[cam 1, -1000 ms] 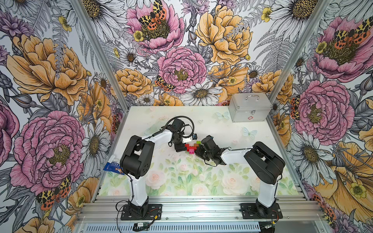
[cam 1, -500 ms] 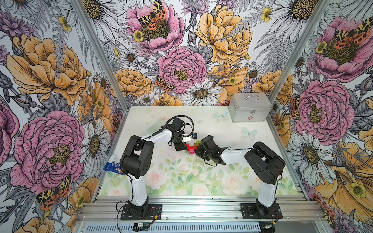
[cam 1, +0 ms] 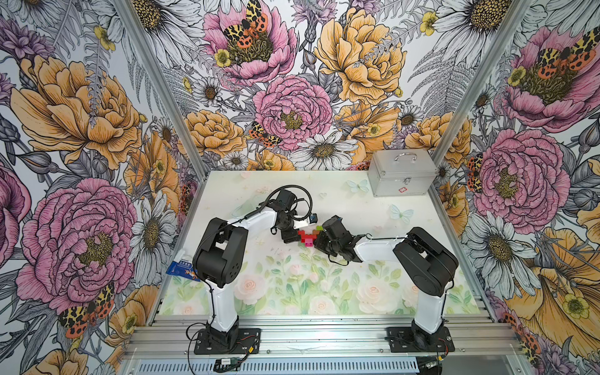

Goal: Assemble the letter v with lego
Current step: Assemble the lego brick with the lego brick.

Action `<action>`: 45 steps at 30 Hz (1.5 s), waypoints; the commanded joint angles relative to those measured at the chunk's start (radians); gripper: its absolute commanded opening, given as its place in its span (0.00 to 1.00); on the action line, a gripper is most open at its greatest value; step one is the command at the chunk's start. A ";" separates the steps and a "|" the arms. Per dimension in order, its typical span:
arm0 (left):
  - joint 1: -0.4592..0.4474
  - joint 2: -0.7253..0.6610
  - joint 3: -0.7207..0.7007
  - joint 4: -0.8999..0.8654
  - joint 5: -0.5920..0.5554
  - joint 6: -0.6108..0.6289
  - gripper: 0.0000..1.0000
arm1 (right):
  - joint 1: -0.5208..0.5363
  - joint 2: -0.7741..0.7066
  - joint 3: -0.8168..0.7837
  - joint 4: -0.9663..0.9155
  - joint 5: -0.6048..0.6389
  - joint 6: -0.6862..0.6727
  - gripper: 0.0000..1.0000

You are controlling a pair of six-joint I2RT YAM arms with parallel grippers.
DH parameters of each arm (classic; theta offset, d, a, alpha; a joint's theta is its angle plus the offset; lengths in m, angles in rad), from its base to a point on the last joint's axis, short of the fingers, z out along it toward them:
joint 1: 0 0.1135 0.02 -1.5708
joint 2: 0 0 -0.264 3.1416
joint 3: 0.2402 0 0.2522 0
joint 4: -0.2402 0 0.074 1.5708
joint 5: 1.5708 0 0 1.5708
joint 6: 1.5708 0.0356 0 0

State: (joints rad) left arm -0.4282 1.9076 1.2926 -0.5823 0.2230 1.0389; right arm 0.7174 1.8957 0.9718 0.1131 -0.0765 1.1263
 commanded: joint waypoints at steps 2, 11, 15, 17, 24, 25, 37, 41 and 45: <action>0.008 0.009 0.025 0.001 0.038 -0.015 0.79 | -0.009 0.029 0.036 -0.015 -0.015 -0.039 0.19; 0.016 0.021 0.033 -0.012 0.053 -0.019 0.79 | -0.032 0.043 0.071 -0.070 -0.069 -0.107 0.19; 0.019 0.028 0.041 -0.020 0.056 -0.020 0.79 | -0.038 0.040 0.078 -0.091 -0.072 -0.129 0.19; 0.020 0.031 0.045 -0.024 0.057 -0.020 0.79 | -0.040 0.041 0.080 -0.093 -0.077 -0.133 0.19; 0.022 0.049 0.053 -0.032 0.065 -0.020 0.78 | -0.045 0.043 0.090 -0.106 -0.078 -0.149 0.19; 0.021 0.052 0.055 -0.033 0.068 -0.020 0.78 | -0.047 0.043 0.091 -0.108 -0.077 -0.150 0.19; 0.032 0.060 0.065 -0.047 0.094 -0.009 0.76 | -0.060 0.056 0.116 -0.124 -0.087 -0.178 0.19; 0.042 0.066 0.073 -0.054 0.110 -0.010 0.76 | -0.068 0.062 0.120 -0.127 -0.104 -0.194 0.19; 0.045 0.066 0.076 -0.058 0.117 -0.005 0.76 | -0.073 0.072 0.128 -0.130 -0.116 -0.205 0.19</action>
State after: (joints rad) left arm -0.3939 1.9568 1.3430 -0.6281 0.2985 1.0283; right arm 0.6525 1.9465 1.0779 -0.0048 -0.1783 0.9482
